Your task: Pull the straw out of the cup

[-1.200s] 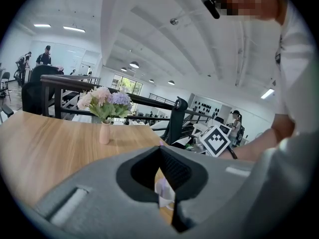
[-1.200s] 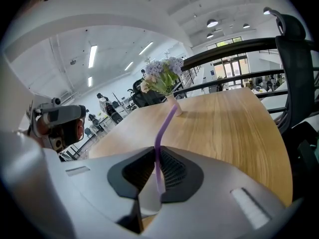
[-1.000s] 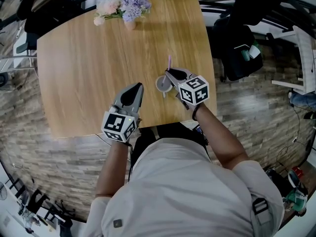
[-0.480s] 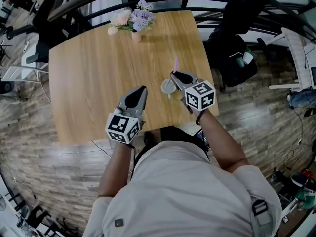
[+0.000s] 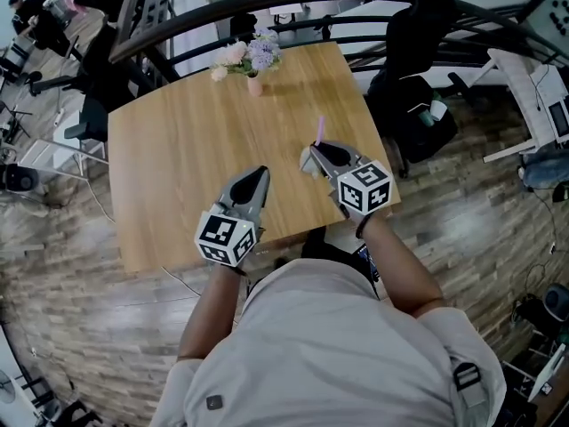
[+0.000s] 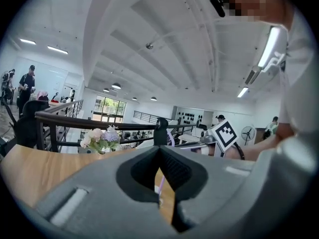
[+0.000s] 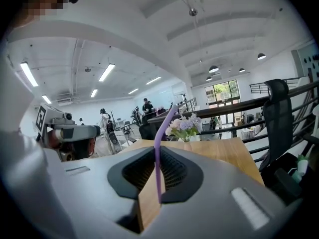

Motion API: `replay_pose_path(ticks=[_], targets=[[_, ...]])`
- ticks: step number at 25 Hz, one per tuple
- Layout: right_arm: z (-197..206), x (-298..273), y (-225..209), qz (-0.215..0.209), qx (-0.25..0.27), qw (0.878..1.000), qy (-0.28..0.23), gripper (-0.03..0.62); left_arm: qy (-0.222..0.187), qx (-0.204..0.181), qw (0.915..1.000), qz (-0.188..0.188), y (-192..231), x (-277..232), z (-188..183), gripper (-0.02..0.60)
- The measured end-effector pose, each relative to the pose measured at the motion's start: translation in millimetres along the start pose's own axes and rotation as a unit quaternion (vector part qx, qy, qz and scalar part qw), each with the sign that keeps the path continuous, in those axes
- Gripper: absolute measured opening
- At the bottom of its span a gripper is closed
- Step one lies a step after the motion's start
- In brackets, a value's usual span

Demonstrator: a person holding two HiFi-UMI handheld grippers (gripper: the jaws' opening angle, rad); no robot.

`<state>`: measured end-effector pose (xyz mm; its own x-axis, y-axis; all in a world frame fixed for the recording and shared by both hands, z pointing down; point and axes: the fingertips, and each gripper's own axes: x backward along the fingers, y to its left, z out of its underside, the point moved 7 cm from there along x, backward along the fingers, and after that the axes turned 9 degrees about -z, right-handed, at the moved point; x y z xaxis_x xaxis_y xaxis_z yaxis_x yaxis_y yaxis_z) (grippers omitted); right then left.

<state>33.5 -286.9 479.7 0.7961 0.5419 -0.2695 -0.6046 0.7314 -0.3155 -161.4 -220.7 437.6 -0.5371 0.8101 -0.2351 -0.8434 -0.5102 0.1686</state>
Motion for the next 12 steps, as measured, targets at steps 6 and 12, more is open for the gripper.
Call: replay_pose_path(ticks=[6, 12], targets=[[-1, 21, 65, 0.003, 0.026, 0.999, -0.031, 0.041, -0.013, -0.014, 0.9996, 0.022, -9, 53, 0, 0.005], [6, 45, 126, 0.004, 0.046, 0.998, -0.049, 0.041, -0.024, -0.011, 0.9987, 0.043, -17, 92, 7, 0.005]])
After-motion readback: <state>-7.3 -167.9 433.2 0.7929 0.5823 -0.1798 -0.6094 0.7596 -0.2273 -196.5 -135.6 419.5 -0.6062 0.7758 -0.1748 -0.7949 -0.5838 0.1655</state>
